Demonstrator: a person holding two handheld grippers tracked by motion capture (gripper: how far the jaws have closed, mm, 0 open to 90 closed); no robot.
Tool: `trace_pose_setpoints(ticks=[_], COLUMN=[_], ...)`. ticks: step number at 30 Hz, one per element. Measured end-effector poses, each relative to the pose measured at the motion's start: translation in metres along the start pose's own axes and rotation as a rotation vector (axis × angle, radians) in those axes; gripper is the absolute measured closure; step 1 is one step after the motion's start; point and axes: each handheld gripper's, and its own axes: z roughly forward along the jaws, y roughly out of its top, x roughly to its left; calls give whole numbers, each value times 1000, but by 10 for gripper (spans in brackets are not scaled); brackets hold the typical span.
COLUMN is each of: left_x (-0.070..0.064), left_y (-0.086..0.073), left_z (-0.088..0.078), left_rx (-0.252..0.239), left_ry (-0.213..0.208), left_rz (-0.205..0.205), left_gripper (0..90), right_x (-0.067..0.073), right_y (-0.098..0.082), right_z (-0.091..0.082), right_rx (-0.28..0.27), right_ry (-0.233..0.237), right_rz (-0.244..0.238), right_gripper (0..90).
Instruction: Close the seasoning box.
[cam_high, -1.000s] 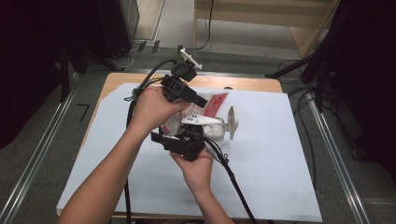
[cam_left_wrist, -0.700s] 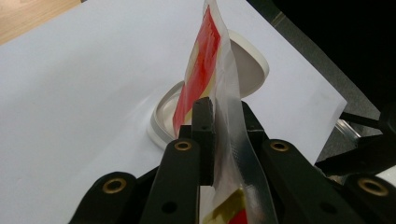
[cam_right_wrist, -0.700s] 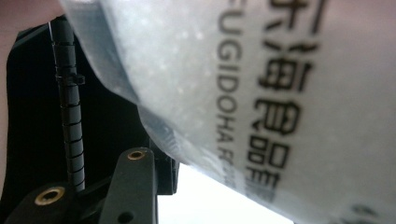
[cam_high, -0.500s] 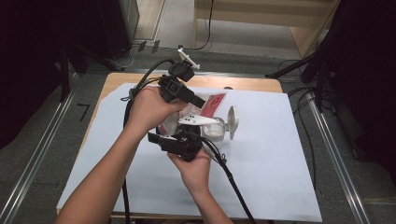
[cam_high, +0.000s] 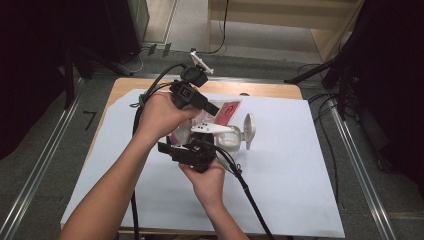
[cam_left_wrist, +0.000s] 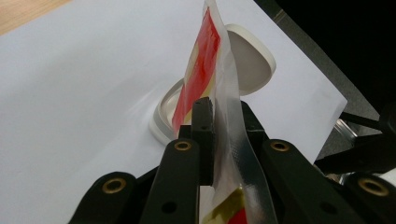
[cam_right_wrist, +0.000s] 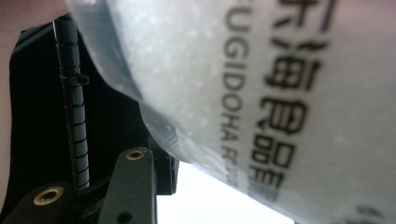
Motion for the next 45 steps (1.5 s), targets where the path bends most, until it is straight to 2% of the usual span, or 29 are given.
trace_pose_setpoints(ticks=[5,6,16,24,29,41,45], left_x=[-1,-1,-2,-4,-4,-5,-5], left_y=[2,3,4,6,7,7,7], left_z=[1,1,1,2,2,2,1], left_rx=[5,11,20,26,29,23,29], left_ry=[-5,-3,-5,-4,-7,-8,-7], left_rz=[-13,-2,-9,1,-11,-4,10], left_gripper=[826,826,824,824,824,825,825], right_x=[-1,0,0,1,2,1,1], right_y=[1,1,2,2,3,3,3], right_z=[-2,-2,-4,-5,-6,-7,-8], right_rx=[0,0,1,4,3,8,9], right_ry=[7,8,10,10,13,9,7], right_rz=[-1,1,2,6,7,1,-2], right_gripper=[565,565,567,567,565,566,567])
